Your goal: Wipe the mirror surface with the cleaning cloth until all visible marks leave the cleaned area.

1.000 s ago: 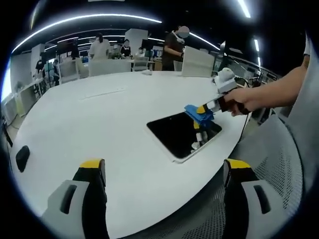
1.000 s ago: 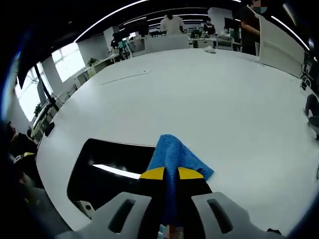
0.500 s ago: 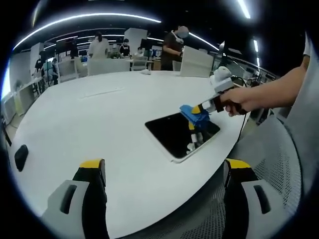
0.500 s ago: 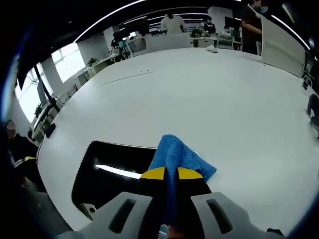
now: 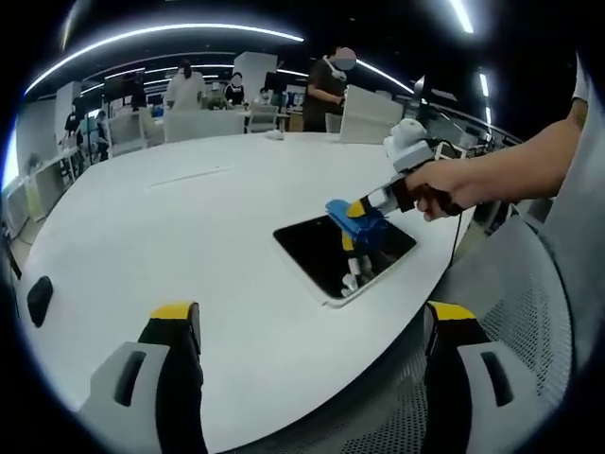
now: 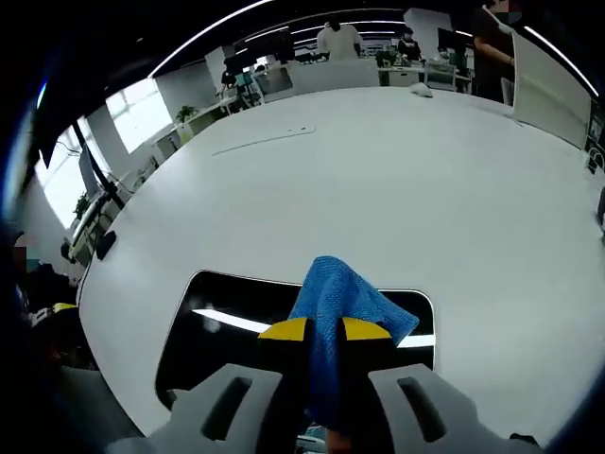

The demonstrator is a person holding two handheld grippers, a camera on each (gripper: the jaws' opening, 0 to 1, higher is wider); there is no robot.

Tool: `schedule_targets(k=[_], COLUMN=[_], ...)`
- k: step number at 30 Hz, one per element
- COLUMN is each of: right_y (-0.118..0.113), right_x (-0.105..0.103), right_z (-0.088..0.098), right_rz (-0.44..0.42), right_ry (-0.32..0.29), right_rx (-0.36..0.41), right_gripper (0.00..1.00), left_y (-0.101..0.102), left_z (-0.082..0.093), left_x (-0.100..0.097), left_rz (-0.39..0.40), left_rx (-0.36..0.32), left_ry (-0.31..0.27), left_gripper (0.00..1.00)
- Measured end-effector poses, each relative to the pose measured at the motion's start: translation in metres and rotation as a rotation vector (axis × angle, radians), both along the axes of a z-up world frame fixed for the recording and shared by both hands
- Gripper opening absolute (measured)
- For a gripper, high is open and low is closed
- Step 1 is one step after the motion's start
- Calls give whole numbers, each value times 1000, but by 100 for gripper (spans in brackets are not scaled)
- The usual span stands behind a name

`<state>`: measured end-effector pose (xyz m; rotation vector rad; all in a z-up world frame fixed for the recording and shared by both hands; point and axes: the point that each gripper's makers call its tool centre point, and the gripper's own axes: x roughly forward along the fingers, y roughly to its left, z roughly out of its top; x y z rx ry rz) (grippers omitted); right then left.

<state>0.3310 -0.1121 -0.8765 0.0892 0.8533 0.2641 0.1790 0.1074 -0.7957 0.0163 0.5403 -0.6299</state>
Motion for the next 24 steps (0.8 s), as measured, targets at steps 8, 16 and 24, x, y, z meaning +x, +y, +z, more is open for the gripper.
schedule_targets(k=[8,16,24], right_y=[24,43,66], right_x=[0,1,3], right_z=[0,1,0], right_rz=[21,45,67], right_ry=[8,14,27], right_rx=[17,19,48], right_gripper=[3,3,2], left_y=[-1,-5,-5], left_z=[1,0,-1], left_x=[0,-3,-4], left_rz=[-1,-22,-25], left_rx=[1,3,9], left_ry=[-2,7,13], left_gripper=[98,99,98])
